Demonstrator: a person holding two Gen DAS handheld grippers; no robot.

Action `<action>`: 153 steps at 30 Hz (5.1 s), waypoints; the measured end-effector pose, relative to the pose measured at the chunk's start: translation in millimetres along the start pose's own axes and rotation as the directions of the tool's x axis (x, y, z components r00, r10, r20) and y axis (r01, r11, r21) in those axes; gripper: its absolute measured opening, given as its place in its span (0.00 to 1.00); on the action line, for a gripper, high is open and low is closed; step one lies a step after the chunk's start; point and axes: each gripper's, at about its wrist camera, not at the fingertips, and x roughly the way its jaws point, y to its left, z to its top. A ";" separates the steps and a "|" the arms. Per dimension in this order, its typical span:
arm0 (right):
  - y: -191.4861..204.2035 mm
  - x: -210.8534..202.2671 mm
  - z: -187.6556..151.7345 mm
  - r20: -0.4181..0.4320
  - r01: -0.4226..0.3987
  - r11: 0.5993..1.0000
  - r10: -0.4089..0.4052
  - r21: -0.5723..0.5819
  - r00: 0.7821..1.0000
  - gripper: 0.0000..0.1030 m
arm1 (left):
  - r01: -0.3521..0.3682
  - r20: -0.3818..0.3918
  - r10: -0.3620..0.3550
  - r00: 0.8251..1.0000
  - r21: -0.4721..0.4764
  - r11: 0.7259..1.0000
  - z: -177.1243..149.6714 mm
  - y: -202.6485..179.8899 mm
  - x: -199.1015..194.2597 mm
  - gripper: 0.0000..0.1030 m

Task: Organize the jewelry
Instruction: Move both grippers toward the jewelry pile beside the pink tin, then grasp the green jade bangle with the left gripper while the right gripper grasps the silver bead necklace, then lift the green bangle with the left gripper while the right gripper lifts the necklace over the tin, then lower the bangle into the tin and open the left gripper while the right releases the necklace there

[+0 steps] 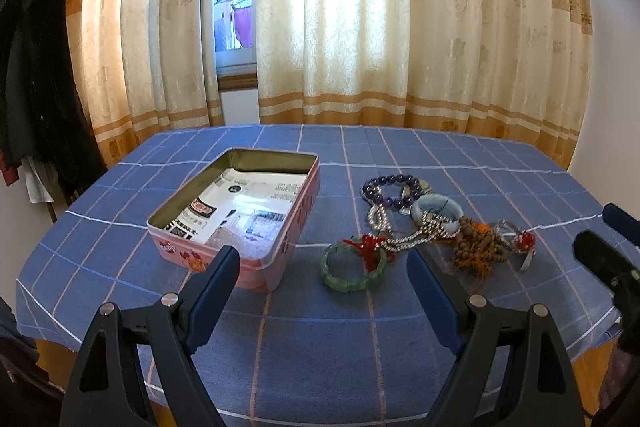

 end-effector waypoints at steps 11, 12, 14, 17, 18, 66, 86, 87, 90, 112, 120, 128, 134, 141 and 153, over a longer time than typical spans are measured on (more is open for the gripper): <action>-42.9 31.5 -28.2 -0.106 0.004 0.997 0.005 0.081 0.994 0.93 | 0.093 -0.093 -0.084 0.992 0.098 0.991 -6.6 -25.5 49.2 0.83; -44.6 33.4 -29.7 -0.112 0.005 0.997 0.004 0.079 0.994 0.93 | 0.100 -0.097 -0.090 0.991 0.108 0.989 -5.4 -28.5 53.5 0.82; -48.6 36.7 -31.6 -0.122 0.008 0.997 0.002 0.081 0.993 0.93 | 0.120 -0.119 -0.104 0.988 0.139 0.983 -2.3 -37.3 66.1 0.73; -55.3 39.8 -33.1 -0.130 0.009 0.995 0.004 0.099 0.991 0.93 | 0.177 -0.207 -0.145 0.967 0.145 0.973 -1.1 -43.4 89.0 0.64; -58.0 40.0 -33.3 -0.130 0.010 0.994 0.004 0.105 0.991 0.93 | 0.174 -0.229 -0.138 0.964 0.148 0.973 -1.9 -44.6 96.0 0.63; 20.9 165.2 6.9 -0.387 -0.223 0.968 0.164 -0.114 0.907 0.13 | 0.213 -0.083 -0.210 0.974 0.031 0.977 3.8 9.1 66.7 0.06; 10.4 99.1 83.1 -0.142 -0.212 0.970 0.195 -0.116 0.970 0.12 | 0.175 0.059 -0.179 0.982 0.077 0.982 50.9 15.1 28.4 0.06; 11.1 97.6 86.3 -0.135 -0.213 0.970 0.197 -0.120 0.971 0.12 | 0.170 0.068 -0.175 0.982 0.081 0.982 54.0 15.0 25.7 0.06; 14.8 93.8 94.5 -0.118 -0.216 0.966 0.200 -0.140 0.973 0.12 | 0.158 0.090 -0.166 0.982 0.088 0.984 62.4 17.6 20.5 0.06; 62.9 89.0 133.2 -0.051 -0.272 0.935 0.268 -0.229 0.962 0.12 | 0.072 0.139 -0.079 0.987 0.057 0.996 93.9 53.0 18.7 0.06; 79.5 93.8 135.8 -0.054 -0.308 0.921 0.304 -0.237 0.951 0.12 | 0.019 0.122 -0.022 0.992 0.027 0.999 96.6 67.6 30.0 0.06; 96.5 102.8 138.2 -0.068 -0.338 0.907 0.332 -0.251 0.941 0.12 | -0.020 0.108 0.018 0.994 0.015 1.000 100.0 83.1 40.5 0.06; 109.3 111.0 139.5 -0.075 -0.358 0.897 0.351 -0.259 0.933 0.12 | -0.045 0.106 0.043 0.993 0.013 0.999 106.7 95.7 47.8 0.06; 122.2 125.6 140.3 -0.091 -0.384 0.887 0.373 -0.258 0.923 0.12 | -0.066 0.107 0.064 0.992 0.012 0.998 116.3 110.4 61.6 0.06; 143.9 171.7 128.7 -0.151 -0.411 0.883 0.385 -0.225 0.910 0.12 | -0.061 0.023 0.061 0.998 -0.003 0.998 120.4 128.8 118.6 0.06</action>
